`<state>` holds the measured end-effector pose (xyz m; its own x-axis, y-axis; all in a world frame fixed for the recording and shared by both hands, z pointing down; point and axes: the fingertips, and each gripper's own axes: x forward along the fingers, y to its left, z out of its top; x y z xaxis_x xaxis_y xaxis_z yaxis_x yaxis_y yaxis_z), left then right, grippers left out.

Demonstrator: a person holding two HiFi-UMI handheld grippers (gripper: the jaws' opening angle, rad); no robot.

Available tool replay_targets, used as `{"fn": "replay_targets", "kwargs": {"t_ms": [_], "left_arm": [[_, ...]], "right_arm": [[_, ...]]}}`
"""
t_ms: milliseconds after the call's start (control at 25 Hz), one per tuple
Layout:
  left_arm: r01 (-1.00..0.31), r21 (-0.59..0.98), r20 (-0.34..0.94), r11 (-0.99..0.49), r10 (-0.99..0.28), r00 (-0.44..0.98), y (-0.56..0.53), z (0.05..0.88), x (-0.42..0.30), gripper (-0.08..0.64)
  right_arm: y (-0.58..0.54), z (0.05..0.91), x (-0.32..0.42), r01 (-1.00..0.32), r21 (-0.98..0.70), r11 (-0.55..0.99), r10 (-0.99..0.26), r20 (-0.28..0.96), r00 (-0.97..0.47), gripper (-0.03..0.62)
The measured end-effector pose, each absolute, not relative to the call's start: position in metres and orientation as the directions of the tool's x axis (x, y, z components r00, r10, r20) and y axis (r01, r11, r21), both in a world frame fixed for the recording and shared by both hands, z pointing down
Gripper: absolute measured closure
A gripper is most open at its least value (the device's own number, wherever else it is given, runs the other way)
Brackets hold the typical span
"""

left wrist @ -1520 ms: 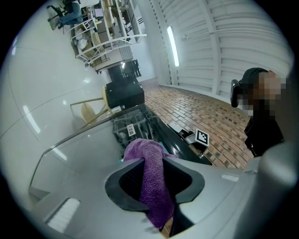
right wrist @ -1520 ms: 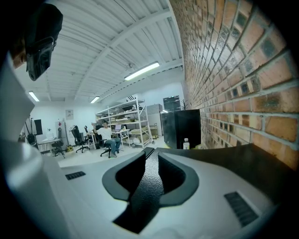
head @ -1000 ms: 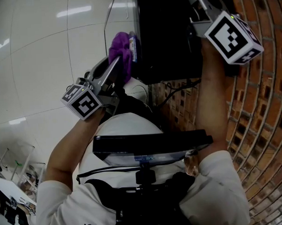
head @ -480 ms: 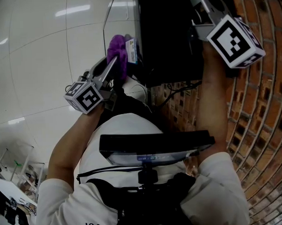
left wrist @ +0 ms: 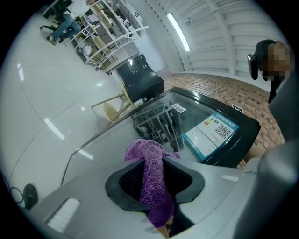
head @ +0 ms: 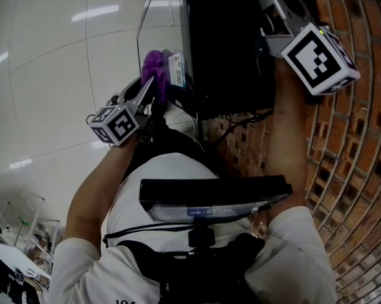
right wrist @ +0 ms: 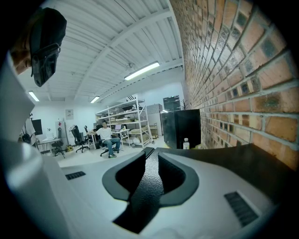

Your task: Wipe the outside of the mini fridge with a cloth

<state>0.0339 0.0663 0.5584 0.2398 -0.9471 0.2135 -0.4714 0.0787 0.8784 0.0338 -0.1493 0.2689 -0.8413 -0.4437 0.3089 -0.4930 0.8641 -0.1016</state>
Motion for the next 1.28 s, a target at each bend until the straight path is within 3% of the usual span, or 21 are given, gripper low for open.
{"fn": "replay_targets", "kwargs": {"t_ms": [1280], "left_arm": [[-0.560,0.791,0.450,0.247,-0.855,0.258,0.070,0.669,0.037,0.453]], "right_arm": [[-0.149,0.268,0.034,-0.495,-0.103,0.862,-0.446,0.306,-0.841,0.514]]}}
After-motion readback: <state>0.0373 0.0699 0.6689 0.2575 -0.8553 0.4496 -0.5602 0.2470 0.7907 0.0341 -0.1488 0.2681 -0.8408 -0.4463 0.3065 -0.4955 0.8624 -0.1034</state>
